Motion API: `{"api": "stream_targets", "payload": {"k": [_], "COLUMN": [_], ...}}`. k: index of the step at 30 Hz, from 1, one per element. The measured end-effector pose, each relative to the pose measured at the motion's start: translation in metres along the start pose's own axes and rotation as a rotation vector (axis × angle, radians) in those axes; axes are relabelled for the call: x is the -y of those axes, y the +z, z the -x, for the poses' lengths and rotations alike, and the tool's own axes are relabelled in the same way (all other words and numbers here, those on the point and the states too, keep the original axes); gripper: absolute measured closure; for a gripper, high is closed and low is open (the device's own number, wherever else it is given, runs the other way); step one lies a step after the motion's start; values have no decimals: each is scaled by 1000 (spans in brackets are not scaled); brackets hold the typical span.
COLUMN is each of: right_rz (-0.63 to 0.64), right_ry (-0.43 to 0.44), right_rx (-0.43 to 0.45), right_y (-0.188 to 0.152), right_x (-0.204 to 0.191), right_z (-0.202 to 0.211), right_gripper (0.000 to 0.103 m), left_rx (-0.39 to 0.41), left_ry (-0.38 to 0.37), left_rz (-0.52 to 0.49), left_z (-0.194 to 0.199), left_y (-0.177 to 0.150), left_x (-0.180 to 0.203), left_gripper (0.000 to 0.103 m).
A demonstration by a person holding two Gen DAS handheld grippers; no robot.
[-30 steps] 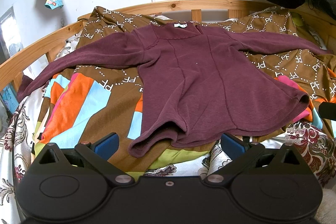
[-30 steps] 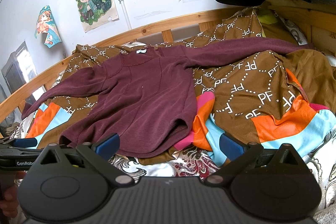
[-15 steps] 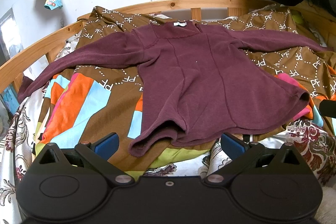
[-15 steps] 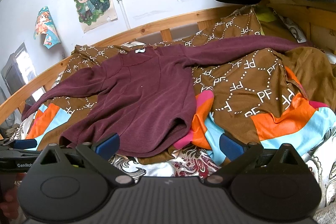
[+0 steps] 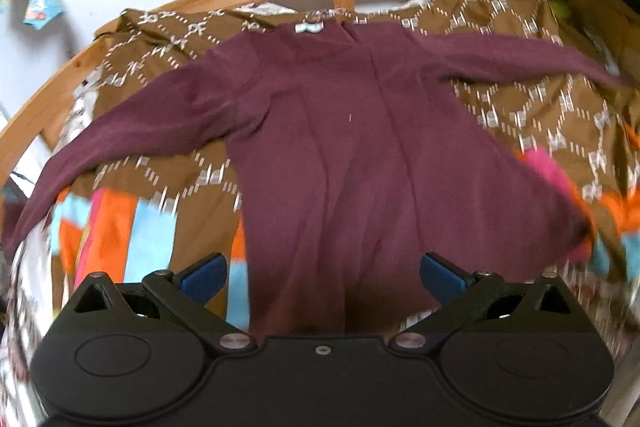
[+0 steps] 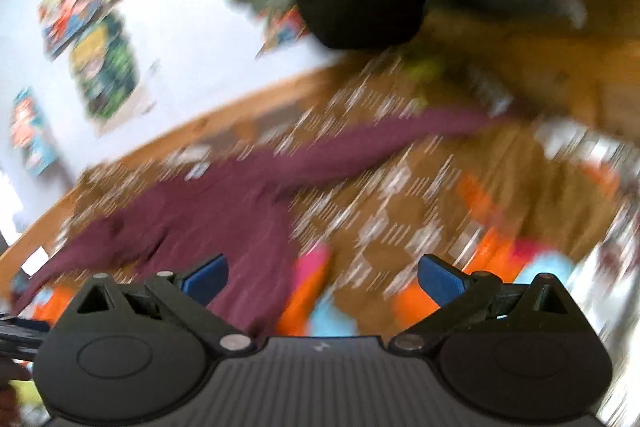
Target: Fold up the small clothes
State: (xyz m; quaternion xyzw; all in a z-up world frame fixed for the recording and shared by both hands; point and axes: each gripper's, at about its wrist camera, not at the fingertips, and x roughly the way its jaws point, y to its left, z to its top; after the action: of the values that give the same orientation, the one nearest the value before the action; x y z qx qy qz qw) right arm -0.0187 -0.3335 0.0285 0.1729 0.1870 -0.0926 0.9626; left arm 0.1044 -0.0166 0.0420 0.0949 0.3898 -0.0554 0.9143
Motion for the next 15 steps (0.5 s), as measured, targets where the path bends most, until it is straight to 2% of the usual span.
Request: {"api": "stream_targets", "payload": {"k": [3, 7, 10, 14, 15], "right_rz": [-34, -176, -217, -197, -210], "right_ry": [-71, -75, -132, -287, -326], "right_rx": [10, 72, 67, 101, 98], "right_y": [30, 57, 72, 86, 90], "right_x": [26, 76, 102, 125, 133], "right_z": [-34, -85, -126, -172, -186], "right_gripper": [0, 0, 0, 4, 8], "left_rx": [51, 145, 149, 116, 119], "left_ry": [-14, 24, 12, -21, -21], "left_rz": [22, 23, 54, 52, 41], "left_z": [-22, -64, -93, -124, -130], "left_y": [32, 60, 69, 73, 72], "left_x": [1, 11, 14, 17, 18], "left_gripper": [1, 1, 1, 1, 1]}}
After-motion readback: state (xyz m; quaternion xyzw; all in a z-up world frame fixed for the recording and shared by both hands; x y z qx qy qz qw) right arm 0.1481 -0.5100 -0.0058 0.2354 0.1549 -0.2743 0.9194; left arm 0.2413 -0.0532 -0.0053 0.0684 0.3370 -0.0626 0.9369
